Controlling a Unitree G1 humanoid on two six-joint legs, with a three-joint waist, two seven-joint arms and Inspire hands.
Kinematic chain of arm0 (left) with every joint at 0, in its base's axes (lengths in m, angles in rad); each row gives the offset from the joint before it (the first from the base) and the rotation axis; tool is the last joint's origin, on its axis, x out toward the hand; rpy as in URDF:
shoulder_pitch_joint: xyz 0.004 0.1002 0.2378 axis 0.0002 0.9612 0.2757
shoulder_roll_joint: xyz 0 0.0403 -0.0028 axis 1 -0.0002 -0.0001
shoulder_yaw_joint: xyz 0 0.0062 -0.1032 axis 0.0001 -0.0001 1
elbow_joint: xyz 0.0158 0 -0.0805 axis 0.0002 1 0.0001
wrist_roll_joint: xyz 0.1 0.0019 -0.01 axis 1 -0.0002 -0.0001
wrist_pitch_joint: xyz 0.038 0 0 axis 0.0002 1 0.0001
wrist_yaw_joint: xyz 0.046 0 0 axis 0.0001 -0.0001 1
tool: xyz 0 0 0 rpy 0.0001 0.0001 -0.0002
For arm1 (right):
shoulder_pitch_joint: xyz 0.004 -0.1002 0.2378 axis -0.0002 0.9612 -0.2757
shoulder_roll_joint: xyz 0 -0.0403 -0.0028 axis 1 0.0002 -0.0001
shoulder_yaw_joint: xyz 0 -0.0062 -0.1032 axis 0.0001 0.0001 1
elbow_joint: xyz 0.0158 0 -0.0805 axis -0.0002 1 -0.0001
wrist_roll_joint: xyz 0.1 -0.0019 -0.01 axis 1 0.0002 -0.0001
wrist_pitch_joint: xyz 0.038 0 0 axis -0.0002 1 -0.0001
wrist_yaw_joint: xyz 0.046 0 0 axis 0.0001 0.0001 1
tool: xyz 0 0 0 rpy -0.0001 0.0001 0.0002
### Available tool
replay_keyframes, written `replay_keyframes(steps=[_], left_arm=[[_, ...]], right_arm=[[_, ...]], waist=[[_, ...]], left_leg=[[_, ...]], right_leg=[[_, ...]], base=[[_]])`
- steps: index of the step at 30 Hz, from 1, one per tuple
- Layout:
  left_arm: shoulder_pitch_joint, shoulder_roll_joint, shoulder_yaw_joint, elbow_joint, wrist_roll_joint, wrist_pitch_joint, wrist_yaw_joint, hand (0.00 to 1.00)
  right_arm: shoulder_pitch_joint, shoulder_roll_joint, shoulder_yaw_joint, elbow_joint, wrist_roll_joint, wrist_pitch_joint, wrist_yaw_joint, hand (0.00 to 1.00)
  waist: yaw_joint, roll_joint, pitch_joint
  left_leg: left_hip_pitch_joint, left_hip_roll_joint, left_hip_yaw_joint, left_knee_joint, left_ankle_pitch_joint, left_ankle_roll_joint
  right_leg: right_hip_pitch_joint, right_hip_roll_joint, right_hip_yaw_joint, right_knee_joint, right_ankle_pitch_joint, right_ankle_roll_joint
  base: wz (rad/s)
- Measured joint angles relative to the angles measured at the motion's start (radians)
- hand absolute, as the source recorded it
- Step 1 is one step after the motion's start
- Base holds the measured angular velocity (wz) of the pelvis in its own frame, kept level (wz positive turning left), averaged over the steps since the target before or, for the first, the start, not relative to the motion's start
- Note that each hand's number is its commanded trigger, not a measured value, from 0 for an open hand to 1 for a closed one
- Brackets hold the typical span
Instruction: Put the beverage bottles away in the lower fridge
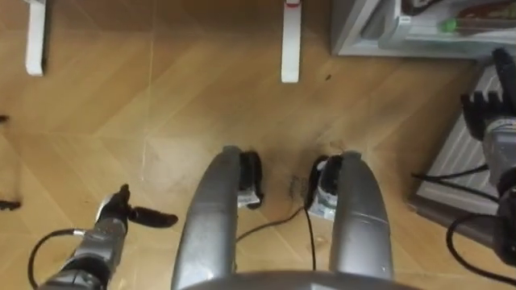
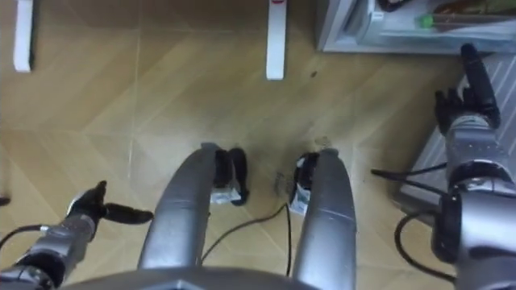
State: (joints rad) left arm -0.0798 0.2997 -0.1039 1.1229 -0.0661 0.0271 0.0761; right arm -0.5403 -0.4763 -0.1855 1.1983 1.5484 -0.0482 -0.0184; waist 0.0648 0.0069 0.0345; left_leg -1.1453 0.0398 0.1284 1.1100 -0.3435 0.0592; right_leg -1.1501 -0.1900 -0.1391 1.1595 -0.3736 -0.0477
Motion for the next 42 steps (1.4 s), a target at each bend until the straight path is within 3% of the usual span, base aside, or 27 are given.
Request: replay_keyframes(steps=[7,9,10,14,19,23,32,36,42], left_arm=[[0.005,0.011,-0.022,-0.061,-0.018,0.009,-0.001,0.0],[0.01,0.019,-0.022,-0.067,-0.028,0.007,-0.002,0.0],[0.014,0.026,-0.022,-0.075,-0.053,0.007,-0.002,0.0],[0.064,0.04,-0.03,-0.129,-0.115,0.007,0.003,0.0],[0.118,0.043,-0.06,-0.175,-0.14,0.007,0.003,0.0],[0.157,0.055,-0.06,-0.214,-0.139,0.009,0.003,0.0],[0.255,0.064,-0.057,-0.313,-0.138,0.011,0.003,0.0],[0.288,0.07,-0.057,-0.339,-0.137,0.012,0.003,0.0],[0.312,0.085,-0.056,-0.361,-0.135,0.006,0.002,0.0]], right_arm=[[-0.057,-0.027,0.058,-0.004,-0.012,-0.005,0.026,0.0],[-0.059,-0.028,0.066,-0.018,-0.014,-0.005,0.027,0.0],[-0.064,-0.03,0.066,-0.024,-0.019,-0.005,0.027,0.0],[-0.066,-0.033,0.099,-0.033,0.01,-0.006,0.014,0.0],[-0.066,-0.035,0.126,-0.043,0.019,-0.025,-0.023,0.0],[-0.066,-0.039,0.137,-0.043,0.016,-0.024,-0.066,0.0],[-0.068,-0.069,0.164,-0.059,0.016,-0.027,-0.147,0.0],[-0.068,-0.072,0.198,-0.084,0.014,-0.03,-0.166,0.0],[-0.068,-0.077,0.225,-0.155,0.01,-0.04,-0.229,0.0]], waist=[[0.0,-0.009,0.0015],[0.004,-0.016,0.0016],[0.004,-0.023,0.0056],[0.001,-0.045,0.0133],[-0.001,-0.051,0.0128],[-0.003,-0.075,0.0123],[0.021,-0.078,0.0127],[0.026,-0.078,0.0127],[0.038,-0.078,0.0126]], left_leg=[[-0.069,-0.003,-0.01,0.082,-0.025,0.003],[-0.084,-0.015,-0.018,0.094,-0.029,-0.001],[-0.091,-0.016,-0.018,0.105,-0.033,-0.002],[-0.102,-0.02,-0.024,0.129,-0.046,-0.003],[-0.107,-0.029,-0.026,0.13,-0.047,-0.002],[-0.107,-0.04,-0.024,0.13,-0.047,-0.002],[-0.108,-0.052,-0.028,0.13,-0.047,0.0],[-0.104,-0.05,-0.03,0.13,-0.047,-0.001],[-0.095,-0.048,-0.032,0.134,-0.044,-0.015]], right_leg=[[-0.059,-0.02,-0.001,0.086,-0.039,0.0],[-0.073,-0.02,0.004,0.102,-0.046,0.002],[-0.08,-0.023,0.004,0.114,-0.052,0.001],[-0.09,-0.044,-0.003,0.147,-0.072,-0.008],[-0.09,-0.055,-0.003,0.15,-0.078,-0.001],[-0.093,-0.078,-0.005,0.164,-0.089,-0.003],[-0.091,-0.085,-0.002,0.167,-0.094,0.004],[-0.091,-0.069,0.003,0.169,-0.095,0.005],[-0.087,-0.075,-0.003,0.182,-0.103,-0.012]], base=[[0.1],[0.05],[0.08],[0.06],[0.06],[0.12],[0.03],[-0.01],[-0.01]])
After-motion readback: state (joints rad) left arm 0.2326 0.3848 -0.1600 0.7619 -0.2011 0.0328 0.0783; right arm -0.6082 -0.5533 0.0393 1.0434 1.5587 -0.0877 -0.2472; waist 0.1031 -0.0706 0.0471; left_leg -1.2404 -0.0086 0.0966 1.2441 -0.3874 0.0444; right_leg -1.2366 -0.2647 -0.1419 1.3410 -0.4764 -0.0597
